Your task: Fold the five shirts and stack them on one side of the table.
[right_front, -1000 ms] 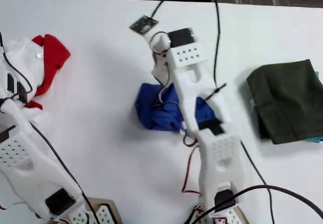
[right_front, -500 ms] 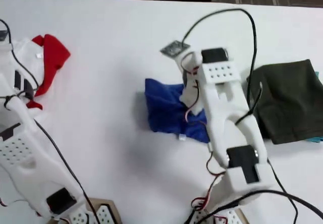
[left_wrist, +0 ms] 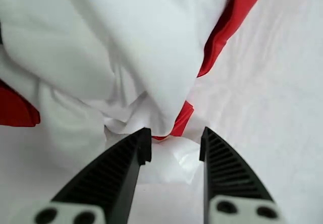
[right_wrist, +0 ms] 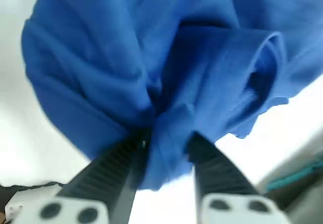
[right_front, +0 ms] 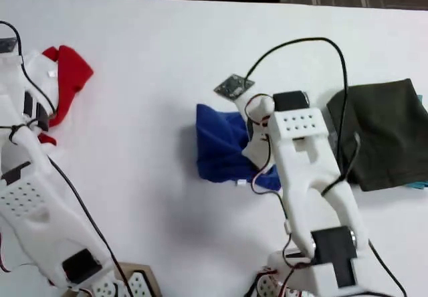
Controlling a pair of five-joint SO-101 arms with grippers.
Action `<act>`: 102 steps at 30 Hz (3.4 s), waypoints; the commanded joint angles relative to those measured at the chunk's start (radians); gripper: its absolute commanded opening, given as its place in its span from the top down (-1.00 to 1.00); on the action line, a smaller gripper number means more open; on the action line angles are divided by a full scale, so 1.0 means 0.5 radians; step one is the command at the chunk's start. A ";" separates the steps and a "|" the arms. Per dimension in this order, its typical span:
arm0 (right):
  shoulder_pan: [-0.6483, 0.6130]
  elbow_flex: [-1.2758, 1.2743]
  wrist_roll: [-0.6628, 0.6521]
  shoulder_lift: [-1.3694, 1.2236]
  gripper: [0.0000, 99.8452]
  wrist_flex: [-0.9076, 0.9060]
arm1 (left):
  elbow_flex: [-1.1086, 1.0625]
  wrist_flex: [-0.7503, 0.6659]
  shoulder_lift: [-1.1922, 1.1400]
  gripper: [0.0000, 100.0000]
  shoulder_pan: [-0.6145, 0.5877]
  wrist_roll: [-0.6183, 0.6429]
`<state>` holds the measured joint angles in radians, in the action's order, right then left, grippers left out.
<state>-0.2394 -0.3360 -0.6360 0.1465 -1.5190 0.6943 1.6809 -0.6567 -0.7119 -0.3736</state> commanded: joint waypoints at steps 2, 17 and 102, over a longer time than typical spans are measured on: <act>0.020 0.006 -0.061 0.321 0.52 0.023 | 0.017 -0.006 0.147 0.63 0.018 -0.009; 0.057 0.083 0.227 -0.207 0.60 0.520 | 0.011 -0.003 0.147 0.63 0.018 -0.009; 0.198 1.599 0.460 -0.655 0.96 -0.094 | 0.008 -0.018 0.144 0.63 0.012 -0.012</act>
<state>-0.1765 0.3851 -0.3905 -0.2447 -1.5650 0.6943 1.6809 -0.6567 -0.7119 -0.3736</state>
